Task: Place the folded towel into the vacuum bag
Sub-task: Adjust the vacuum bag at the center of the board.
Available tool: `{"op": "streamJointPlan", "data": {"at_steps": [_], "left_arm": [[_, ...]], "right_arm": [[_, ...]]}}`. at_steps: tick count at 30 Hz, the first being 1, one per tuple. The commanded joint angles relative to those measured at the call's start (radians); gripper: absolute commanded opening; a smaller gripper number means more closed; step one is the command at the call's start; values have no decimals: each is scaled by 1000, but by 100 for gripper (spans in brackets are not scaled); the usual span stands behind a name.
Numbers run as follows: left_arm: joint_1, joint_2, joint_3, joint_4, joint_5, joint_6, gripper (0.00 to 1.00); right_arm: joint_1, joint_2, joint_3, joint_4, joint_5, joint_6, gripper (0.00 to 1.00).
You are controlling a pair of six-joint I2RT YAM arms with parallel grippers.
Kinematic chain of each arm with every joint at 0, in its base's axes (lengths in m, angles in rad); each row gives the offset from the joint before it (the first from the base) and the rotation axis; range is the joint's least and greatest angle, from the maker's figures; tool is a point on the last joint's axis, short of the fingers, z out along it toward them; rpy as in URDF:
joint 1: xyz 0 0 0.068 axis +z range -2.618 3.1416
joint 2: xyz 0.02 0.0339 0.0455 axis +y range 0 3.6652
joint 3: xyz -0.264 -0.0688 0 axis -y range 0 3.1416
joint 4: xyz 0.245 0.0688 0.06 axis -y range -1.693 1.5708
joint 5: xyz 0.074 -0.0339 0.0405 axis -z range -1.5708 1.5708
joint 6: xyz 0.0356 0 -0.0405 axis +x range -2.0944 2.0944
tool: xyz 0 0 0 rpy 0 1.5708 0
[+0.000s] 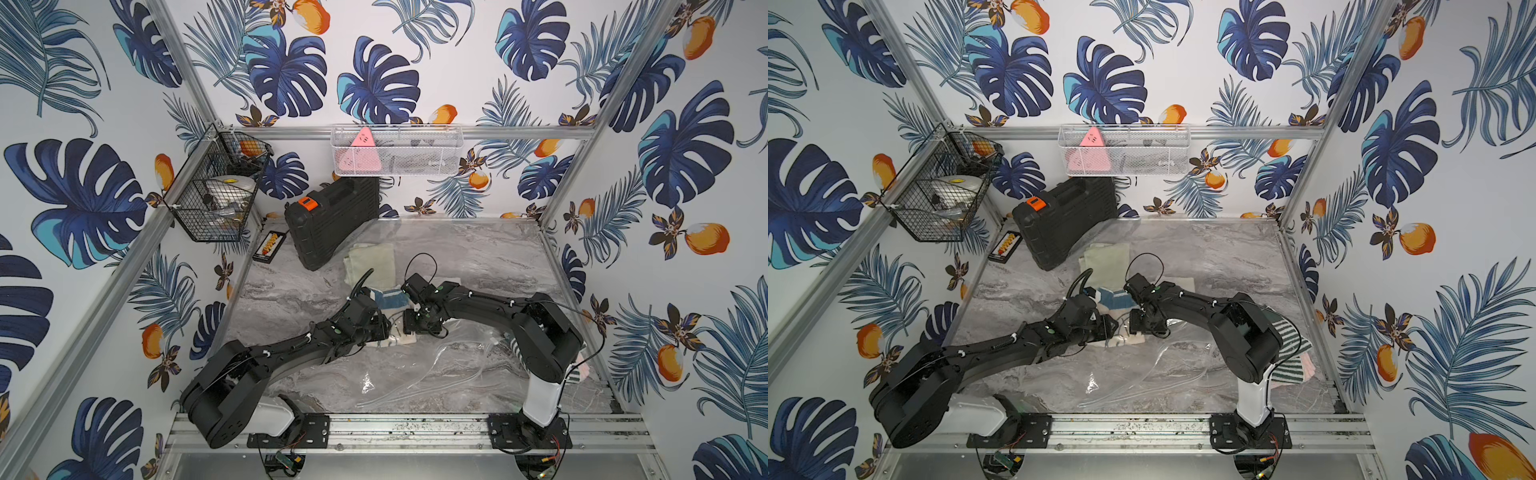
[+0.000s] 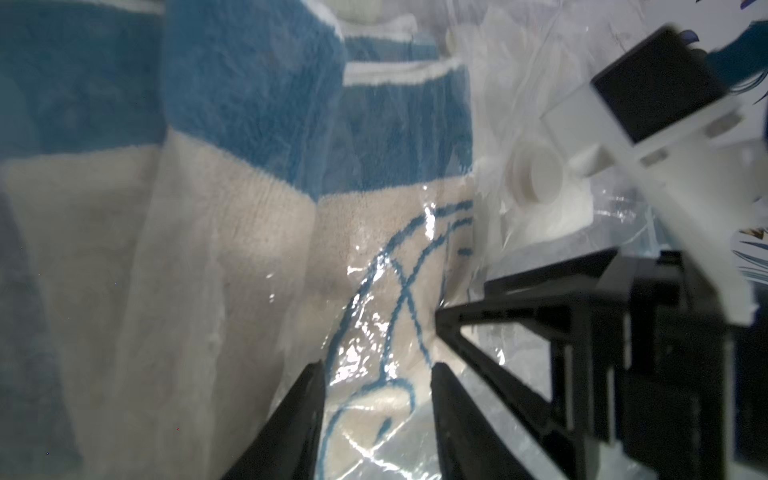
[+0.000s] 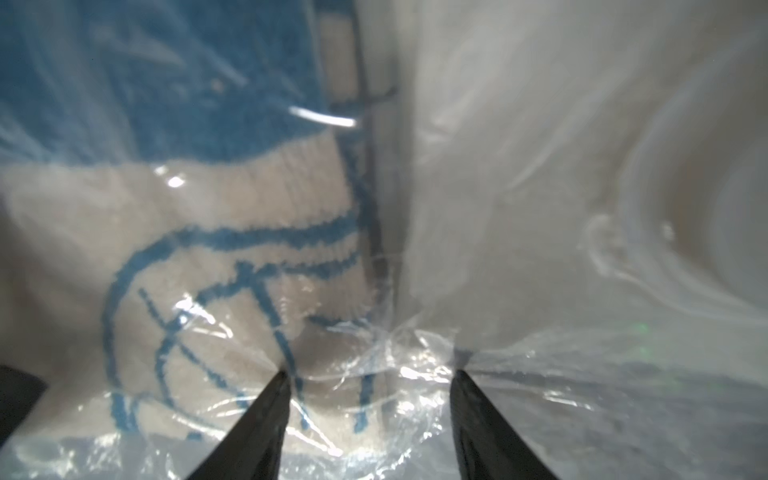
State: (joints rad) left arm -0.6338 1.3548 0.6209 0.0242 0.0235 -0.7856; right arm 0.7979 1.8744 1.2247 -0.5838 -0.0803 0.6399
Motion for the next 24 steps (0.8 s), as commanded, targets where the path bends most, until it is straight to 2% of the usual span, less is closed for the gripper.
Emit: {"op": "streamJointPlan", "data": {"at_steps": [1,5,9,14,16,19,24], "left_arm": [[3,-50,27,-87,-65,20,47],[-14,-80,86,-131,-61,61,48],[-105,-61,172,-165,-98,130,48],[-248,30,275,-132,-56,217,48],[-282,86,305,-102,13,243,49],[-319,173,352,-76,112,252,48],[-356,231,367,-44,174,246,49]], "right_arm": [[-3,-37,-26,9,-59,41,62],[-65,-216,-40,-116,-35,2,64],[-168,-383,-49,-300,47,-19,70],[-357,-546,-120,-486,320,-21,81],[-392,-548,-117,-553,436,-12,85],[-419,-521,-128,-600,539,11,92],[-423,-414,-173,-607,592,38,95]]}}
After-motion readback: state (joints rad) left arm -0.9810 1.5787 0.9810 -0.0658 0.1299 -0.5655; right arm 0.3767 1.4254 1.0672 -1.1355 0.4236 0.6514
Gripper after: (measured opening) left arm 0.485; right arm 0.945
